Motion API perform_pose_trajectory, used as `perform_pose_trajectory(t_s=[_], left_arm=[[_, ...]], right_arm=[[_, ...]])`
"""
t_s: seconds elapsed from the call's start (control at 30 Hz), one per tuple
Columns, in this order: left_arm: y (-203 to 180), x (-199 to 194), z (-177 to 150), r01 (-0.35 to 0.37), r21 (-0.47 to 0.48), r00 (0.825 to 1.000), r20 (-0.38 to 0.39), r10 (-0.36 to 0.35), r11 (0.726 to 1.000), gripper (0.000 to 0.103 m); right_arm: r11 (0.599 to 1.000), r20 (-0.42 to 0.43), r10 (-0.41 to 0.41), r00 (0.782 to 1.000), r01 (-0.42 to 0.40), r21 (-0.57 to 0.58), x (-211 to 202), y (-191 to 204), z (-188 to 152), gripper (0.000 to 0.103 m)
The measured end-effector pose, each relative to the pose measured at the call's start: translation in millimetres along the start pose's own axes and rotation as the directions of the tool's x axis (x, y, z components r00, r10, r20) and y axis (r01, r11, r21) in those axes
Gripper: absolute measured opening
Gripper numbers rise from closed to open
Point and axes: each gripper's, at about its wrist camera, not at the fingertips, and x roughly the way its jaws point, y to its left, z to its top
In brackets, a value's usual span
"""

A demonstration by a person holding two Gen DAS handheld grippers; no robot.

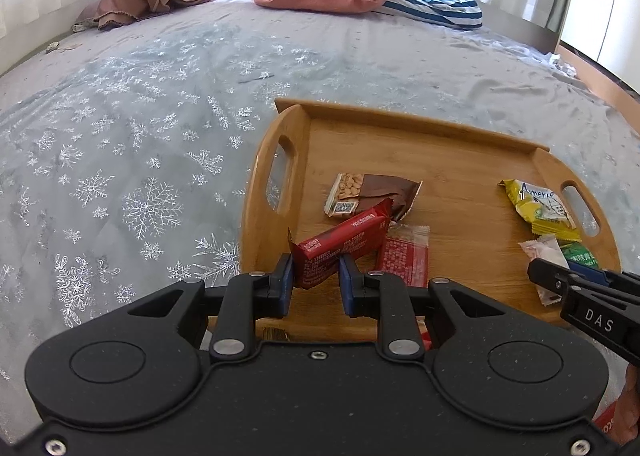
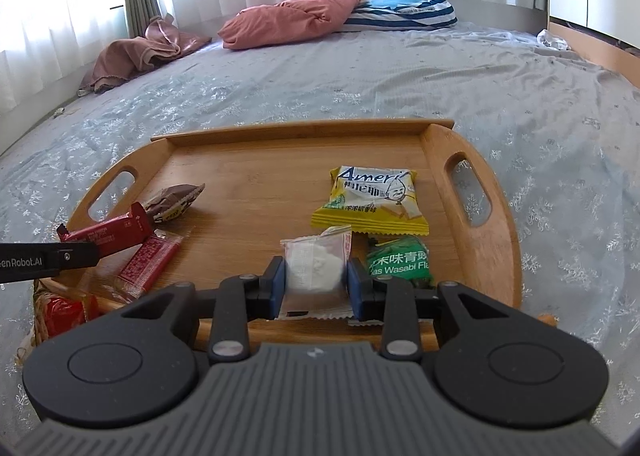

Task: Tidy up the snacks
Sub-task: 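Carry both snacks over the tray and open both tools to drop them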

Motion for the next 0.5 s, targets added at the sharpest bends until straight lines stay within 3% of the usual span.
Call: perform_pose_trajectory(t_s=[0.5], left_arm=[[1.7, 4.3, -4.2, 0.01, -0.002, 1.0, -0.02, -0.01, 1.0, 0.022]], right_arm=[[1.0, -0.006, 0.003, 1.0, -0.003, 0.012, 6.9, -4.5, 1.3, 0.037]])
